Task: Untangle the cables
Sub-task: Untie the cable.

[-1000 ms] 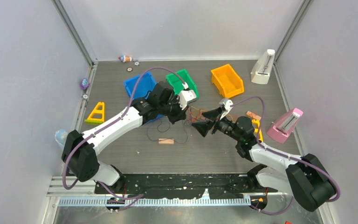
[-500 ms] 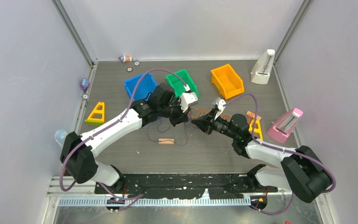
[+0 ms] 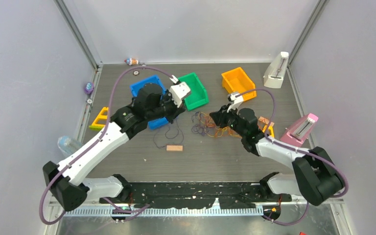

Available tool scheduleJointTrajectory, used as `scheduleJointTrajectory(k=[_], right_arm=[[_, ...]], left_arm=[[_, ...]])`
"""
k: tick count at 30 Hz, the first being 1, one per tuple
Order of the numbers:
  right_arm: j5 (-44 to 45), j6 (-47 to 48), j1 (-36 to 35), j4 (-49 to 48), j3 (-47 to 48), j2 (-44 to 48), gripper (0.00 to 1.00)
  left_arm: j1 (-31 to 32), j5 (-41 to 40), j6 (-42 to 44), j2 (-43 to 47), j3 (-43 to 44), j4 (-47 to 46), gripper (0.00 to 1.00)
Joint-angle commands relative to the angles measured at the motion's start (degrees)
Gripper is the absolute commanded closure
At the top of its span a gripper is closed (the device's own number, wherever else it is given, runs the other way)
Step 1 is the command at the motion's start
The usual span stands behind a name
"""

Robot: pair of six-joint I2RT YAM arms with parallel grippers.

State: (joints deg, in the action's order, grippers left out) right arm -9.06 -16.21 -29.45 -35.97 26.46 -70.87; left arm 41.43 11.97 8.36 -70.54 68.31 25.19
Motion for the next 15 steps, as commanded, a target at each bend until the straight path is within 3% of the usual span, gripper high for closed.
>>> scheduleJointTrajectory(k=[1, 5, 9, 11, 12, 14, 15], right_arm=[[2.81, -3.38, 4.04, 9.64, 2.81, -4.50, 0.78], [2.40, -5.01, 6.71, 15.89, 6.65, -9.53, 0.82], [-1.65, -6.78, 8.85, 14.42, 7.00, -11.65, 0.76], [-1.91, -6.39, 8.96, 12.90, 5.73, -10.15, 0.60], [-0.34, -5.83, 8.95, 12.97, 4.92, -8.62, 0.43], [2.27, -4.62, 8.95, 13.80, 4.00, -6.06, 0.23], [2.72, -4.27, 8.92, 13.97, 3.24, -4.04, 0.19]], left_arm=[[-0.62, -5.32, -0.25, 4.67, 5.25, 1.52, 1.00], [-2.35, -7.99, -0.22, 7.70, 7.46, 3.19, 1.00], [-4.61, -9.02, 0.21, 8.65, 10.74, 6.32, 1.00], [-5.30, -9.38, 0.49, 9.28, 11.02, 6.61, 1.00], [-5.56, -10.05, 0.62, 9.56, 10.97, 6.76, 1.00], [-6.00, -11.33, 1.20, 10.32, 10.94, 6.91, 1.00], [-6.33, -11.46, 1.52, 10.48, 10.96, 7.09, 1.00]])
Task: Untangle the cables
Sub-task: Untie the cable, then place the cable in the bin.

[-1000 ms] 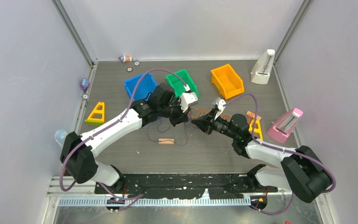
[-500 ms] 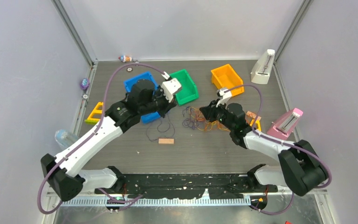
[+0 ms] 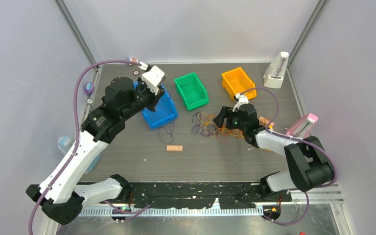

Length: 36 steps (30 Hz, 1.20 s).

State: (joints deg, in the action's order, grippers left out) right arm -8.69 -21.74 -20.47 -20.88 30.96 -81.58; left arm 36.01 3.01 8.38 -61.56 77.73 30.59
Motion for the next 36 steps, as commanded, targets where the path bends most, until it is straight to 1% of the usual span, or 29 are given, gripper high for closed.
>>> scheduleJointTrajectory(k=[1, 4, 5, 10, 13, 18, 20, 24, 27, 30, 34, 36], right_arm=[[2.60, 1.92, -0.09, -1.54, -1.87, 7.65, 0.14], [2.10, 2.77, -0.55, -6.04, -5.54, 12.45, 0.09], [2.16, 3.11, -0.80, -6.77, -6.08, 13.18, 0.08], [1.44, 3.14, -1.17, -10.53, -8.37, 15.45, 0.08], [0.48, 2.93, -1.24, -12.10, -8.76, 15.37, 0.08], [-0.60, 2.74, -1.20, -13.13, -8.83, 14.79, 0.08], [-1.34, 2.61, -1.28, -13.61, -8.89, 14.79, 0.08], [-2.30, 2.47, -1.28, -14.37, -8.99, 14.43, 0.08], [-2.97, 2.21, -1.19, -15.18, -9.06, 14.06, 0.08], [-3.39, 2.16, -1.26, -15.56, -9.15, 13.96, 0.08], [-3.53, 2.14, -1.24, -15.97, -9.28, 14.12, 0.08], [-3.55, 2.17, -1.25, -16.02, -9.35, 14.24, 0.08]], left_arm=[[-1.07, -2.51, 1.66, 1.63, 1.63, 1.98, 1.00], [-1.48, -2.48, 1.68, 0.82, 2.62, 2.71, 1.00], [-1.66, -4.05, 1.49, 0.34, 3.13, 3.05, 1.00], [-3.01, -7.43, 1.38, -2.75, 9.91, 5.54, 1.00], [-3.47, -7.84, 1.76, -5.41, 18.13, 8.49, 1.00], [-3.52, -6.55, 2.12, -10.90, 35.02, 14.32, 1.00], [-3.54, -8.33, 3.20, -12.98, 41.40, 15.23, 1.00], [-5.87, -11.27, 5.22, -17.64, 52.17, 13.52, 1.00], [-8.17, -14.66, 7.11, -22.12, 58.65, 10.71, 1.00], [-10.24, -16.71, 8.71, -25.10, 61.09, 6.50, 1.00], [-11.90, -18.12, 10.96, -28.18, 60.81, 1.81, 1.00], [-13.05, -18.37, 10.74, -29.57, 60.28, 0.55, 1.00]])
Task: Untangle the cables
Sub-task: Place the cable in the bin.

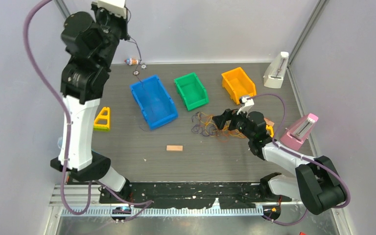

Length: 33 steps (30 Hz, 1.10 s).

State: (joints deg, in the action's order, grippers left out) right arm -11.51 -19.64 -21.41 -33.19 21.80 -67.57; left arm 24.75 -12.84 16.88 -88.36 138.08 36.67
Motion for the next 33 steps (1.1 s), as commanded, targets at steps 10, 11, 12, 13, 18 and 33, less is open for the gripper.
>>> scheduleJointTrajectory(k=[10, 11, 12, 13, 18, 33], right_arm=[[-0.63, 0.18, -0.30, -3.75, -0.18, 0.11, 0.08], [-0.58, 0.15, -0.30, -3.73, -0.18, 0.08, 0.08], [-0.50, 0.22, -0.30, -3.68, -0.18, 0.08, 0.08], [-0.47, 0.22, -0.30, -3.71, -0.18, 0.03, 0.08], [-0.69, 0.20, -0.30, -3.72, -0.01, -0.28, 0.08], [-1.62, -0.13, -0.29, -4.07, 0.01, -0.45, 0.08]], left_arm=[[-7.05, 0.92, -2.68, -7.94, -1.52, -7.95, 1.00], [-7.08, 1.35, -2.77, -7.96, -1.25, -7.96, 1.00], [-7.09, 1.86, -3.11, -7.97, -0.75, -7.94, 1.00], [-7.09, 2.72, -3.75, -7.89, 0.04, -7.32, 1.00], [-7.04, 8.22, -7.92, -4.06, -0.61, -9.23, 1.00], [-7.88, 10.70, -10.94, -6.53, 3.07, -15.33, 1.00]])
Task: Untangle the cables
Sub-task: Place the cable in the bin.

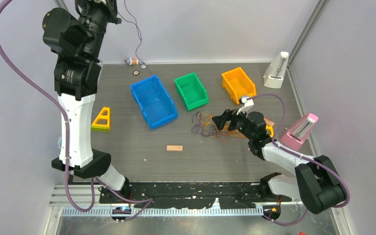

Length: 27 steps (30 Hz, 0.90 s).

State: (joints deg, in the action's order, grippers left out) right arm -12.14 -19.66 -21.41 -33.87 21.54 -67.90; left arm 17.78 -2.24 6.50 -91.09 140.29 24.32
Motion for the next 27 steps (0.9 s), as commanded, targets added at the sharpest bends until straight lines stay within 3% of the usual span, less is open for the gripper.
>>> scheduleJointTrajectory(k=[1, 7, 16, 20, 27], right_arm=[[-0.97, -0.07, -0.30, -3.40, 0.22, 0.01, 0.08], [-0.71, 0.04, -0.29, -3.35, 0.00, 0.52, 0.08], [-0.71, 0.05, -0.30, -3.27, -0.13, 1.01, 0.08], [-0.46, 0.07, -0.30, -3.18, -0.26, 1.27, 0.08], [-0.54, -0.06, -0.28, -3.22, -0.33, 1.37, 0.08]], left_arm=[[-1.14, 0.07, -0.62, -4.50, 0.67, -2.95, 1.00], [-2.46, -0.95, -0.50, -6.29, -6.63, -2.37, 1.00], [-2.94, -6.20, -0.68, 2.66, -37.49, -11.47, 1.00], [-2.93, -5.75, -4.51, 6.16, -49.81, -13.21, 1.00], [-2.93, -3.43, -11.59, 5.69, -62.19, -13.47, 1.00]])
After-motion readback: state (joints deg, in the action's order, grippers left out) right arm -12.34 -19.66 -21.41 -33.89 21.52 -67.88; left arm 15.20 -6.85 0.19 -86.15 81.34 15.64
